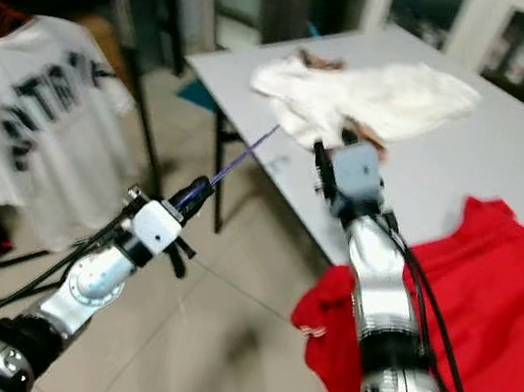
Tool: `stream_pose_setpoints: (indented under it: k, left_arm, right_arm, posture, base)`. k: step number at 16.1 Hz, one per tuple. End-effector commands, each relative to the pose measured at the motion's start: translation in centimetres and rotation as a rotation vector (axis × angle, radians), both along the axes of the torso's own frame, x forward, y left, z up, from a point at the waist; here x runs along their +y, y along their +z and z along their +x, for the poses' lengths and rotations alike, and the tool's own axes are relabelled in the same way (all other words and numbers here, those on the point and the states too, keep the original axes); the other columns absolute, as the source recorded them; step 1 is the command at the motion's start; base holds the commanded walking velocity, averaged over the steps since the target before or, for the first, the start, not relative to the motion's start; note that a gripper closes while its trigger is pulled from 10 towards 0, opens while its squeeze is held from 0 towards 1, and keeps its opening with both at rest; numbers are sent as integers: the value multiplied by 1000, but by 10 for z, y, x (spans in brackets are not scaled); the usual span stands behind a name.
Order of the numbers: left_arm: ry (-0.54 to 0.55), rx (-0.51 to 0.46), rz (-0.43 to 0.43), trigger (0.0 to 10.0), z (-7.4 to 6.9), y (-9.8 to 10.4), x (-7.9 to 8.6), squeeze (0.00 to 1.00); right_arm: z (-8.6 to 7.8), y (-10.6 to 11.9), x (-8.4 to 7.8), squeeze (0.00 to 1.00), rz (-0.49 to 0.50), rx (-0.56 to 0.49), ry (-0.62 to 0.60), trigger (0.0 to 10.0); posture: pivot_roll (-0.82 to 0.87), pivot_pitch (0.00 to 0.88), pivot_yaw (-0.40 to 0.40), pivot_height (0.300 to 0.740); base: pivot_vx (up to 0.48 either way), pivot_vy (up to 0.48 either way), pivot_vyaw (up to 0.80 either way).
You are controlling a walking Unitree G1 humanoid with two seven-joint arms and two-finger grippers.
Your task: Hang hanger
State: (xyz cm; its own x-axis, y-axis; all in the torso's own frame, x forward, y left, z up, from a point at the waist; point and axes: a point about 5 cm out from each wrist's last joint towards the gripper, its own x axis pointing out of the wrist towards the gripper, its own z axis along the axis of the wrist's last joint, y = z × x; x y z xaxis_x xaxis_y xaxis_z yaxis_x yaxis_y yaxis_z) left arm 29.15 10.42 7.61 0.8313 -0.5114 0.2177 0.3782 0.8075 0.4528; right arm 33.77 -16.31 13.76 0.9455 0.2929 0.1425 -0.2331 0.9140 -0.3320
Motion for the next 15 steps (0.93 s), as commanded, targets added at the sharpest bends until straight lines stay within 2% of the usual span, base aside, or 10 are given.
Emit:
stream_pose_setpoints:
  k: [1, 4, 14, 15]
  left_arm:
    - [1, -18, 3, 10000, 3, 5, 0, 0]
    - [6, -19, 14, 10000, 4, 5, 1, 0]
    - [5, -10, 15, 10000, 2, 2, 0, 0]
    - [6, -8, 6, 10000, 2, 2, 0, 0]
  right_arm:
    - [-7, -3, -1, 0, 3, 5, 11, 10000]
    - [-16, -12, -2, 0, 16, 30, -3, 10000]
    - [-16, -5, 7, 0, 39, 27, -3, 10000]
    - [-16, -4, 7, 0, 40, 26, -3, 10000]
  posture:
    - [-119, 0, 88, 736]
    - [-127, 0, 91, 736]
    - [-124, 0, 91, 736]
    - [-124, 0, 91, 736]
  base:
    - [0, 0, 0]
    - [0, -229, 0]
    - [0, -423, 0]
    - [0, 0, 0]
